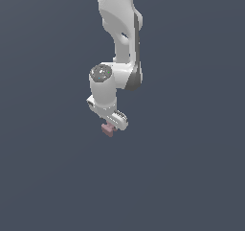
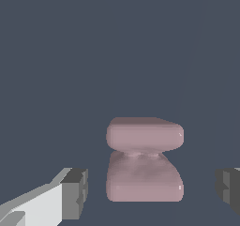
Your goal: Pick up the object and move it to a goal position.
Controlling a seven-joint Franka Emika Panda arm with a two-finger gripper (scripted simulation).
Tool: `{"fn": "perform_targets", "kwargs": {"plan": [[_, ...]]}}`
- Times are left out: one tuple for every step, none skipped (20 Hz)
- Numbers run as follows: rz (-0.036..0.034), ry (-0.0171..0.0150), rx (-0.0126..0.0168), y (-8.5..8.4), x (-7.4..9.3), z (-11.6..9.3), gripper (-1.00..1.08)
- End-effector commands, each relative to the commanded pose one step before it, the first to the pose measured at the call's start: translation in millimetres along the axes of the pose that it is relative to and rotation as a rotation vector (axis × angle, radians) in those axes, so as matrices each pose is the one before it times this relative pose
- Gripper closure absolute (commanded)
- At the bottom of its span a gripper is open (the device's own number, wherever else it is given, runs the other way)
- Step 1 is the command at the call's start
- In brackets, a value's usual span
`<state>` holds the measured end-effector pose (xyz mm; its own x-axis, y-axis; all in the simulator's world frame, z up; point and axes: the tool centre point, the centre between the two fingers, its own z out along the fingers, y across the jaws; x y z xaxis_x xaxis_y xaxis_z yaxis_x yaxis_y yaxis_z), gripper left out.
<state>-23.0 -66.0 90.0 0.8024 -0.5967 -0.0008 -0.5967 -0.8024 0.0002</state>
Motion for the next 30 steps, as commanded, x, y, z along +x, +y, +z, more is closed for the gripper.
{"fn": "perform_targets", "kwargs": {"plan": [[0.00009, 0.00001, -0.00001, 0.02, 0.01, 0.01, -0.92], [0.00000, 0.00000, 0.00000, -0.01, -0.02, 0.34, -0.92], [0.00000, 0.00000, 0.00000, -0.04, -0.05, 1.03, -0.92], [0.00048, 0.00006, 0.00001, 0.19, 0.05, 1.67, -0.92], [0.00000, 0.00000, 0.00000, -0.08, -0.13, 2.38, -0.92], [0.00048, 0.00006, 0.00000, 0.15, -0.03, 3.02, -0.92], [0.00048, 0.00006, 0.00000, 0.13, -0.08, 3.68, -0.92], [0.00048, 0.00006, 0.00000, 0.11, -0.13, 4.33, -0.92], [0.00068, 0.00009, 0.00000, 0.20, -0.11, 4.95, -0.92], [0.00068, 0.00009, -0.00001, 0.18, -0.15, 5.53, -0.92], [0.00068, 0.00009, 0.00000, 0.18, -0.11, 5.28, -0.92], [0.00048, 0.00006, 0.00000, 0.08, -0.09, 4.61, -0.92], [0.00048, 0.00006, 0.00001, 0.07, 0.00, 3.93, -0.92], [0.00000, 0.00000, 0.00000, -0.19, -0.04, 3.28, -0.92], [0.00048, 0.00006, 0.00005, 0.04, 0.21, 2.53, -0.92], [0.00000, 0.00000, 0.00000, -0.21, 0.15, 1.90, -0.92], [0.00000, 0.00000, 0.00000, -0.19, 0.20, 1.26, -0.92], [0.00000, 0.00000, 0.00000, -0.15, 0.18, 0.69, -0.92], [0.00000, 0.00000, 0.00000, -0.05, 0.07, 0.21, -0.92], [0.00000, 0.00000, 0.00000, 0.00, 0.00, 0.00, 1.08], [0.00000, 0.00000, 0.00000, 0.00, 0.00, 0.00, 1.08], [0.00000, 0.00000, 0.00000, 0.00, 0.00, 0.00, 1.08], [0.00000, 0.00000, 0.00000, 0.00, 0.00, 0.00, 1.08], [0.00000, 0.00000, 0.00000, 0.00, 0.00, 0.00, 1.08], [0.00000, 0.00000, 0.00000, 0.00, 0.00, 0.00, 1.08], [0.00000, 0.00000, 0.00000, 0.00, 0.00, 0.00, 1.08], [0.00000, 0.00000, 0.00000, 0.00, 0.00, 0.00, 1.08], [0.00000, 0.00000, 0.00000, 0.00, 0.00, 0.00, 1.08], [0.00000, 0.00000, 0.00000, 0.00, 0.00, 0.00, 1.08], [-0.00063, -0.00007, 0.00056, -0.41, -0.31, -0.71, 1.08]]}}
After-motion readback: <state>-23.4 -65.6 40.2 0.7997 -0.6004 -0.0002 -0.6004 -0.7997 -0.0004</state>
